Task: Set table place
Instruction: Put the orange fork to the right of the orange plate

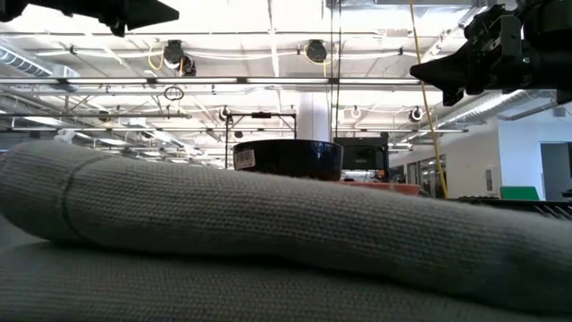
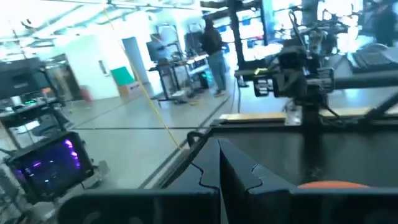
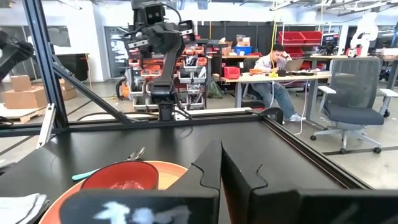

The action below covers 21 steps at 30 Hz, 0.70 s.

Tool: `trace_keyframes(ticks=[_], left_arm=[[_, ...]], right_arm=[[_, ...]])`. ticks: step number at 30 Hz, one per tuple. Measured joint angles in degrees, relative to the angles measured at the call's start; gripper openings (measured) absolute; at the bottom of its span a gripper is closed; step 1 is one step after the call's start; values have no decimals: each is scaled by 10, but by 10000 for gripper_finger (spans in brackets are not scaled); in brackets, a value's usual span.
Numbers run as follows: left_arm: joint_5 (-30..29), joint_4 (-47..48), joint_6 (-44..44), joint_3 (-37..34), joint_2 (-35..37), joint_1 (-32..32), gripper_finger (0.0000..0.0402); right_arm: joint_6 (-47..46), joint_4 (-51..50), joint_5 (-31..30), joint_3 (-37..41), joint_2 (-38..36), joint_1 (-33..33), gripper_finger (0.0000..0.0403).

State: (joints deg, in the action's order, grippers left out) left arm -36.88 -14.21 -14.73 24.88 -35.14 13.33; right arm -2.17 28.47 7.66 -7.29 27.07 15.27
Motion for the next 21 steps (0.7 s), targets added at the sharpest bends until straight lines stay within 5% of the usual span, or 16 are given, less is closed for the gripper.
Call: trace_keyframes(ticks=[6, 21], left_arm=[[114, 69, 35, -1, 38, -44, 0], [114, -35, 24, -124, 113, -42, 0]], right_arm=[[-1, 0, 0, 0, 0, 0, 0], [-1, -5, 1, 0, 0, 0, 0]])
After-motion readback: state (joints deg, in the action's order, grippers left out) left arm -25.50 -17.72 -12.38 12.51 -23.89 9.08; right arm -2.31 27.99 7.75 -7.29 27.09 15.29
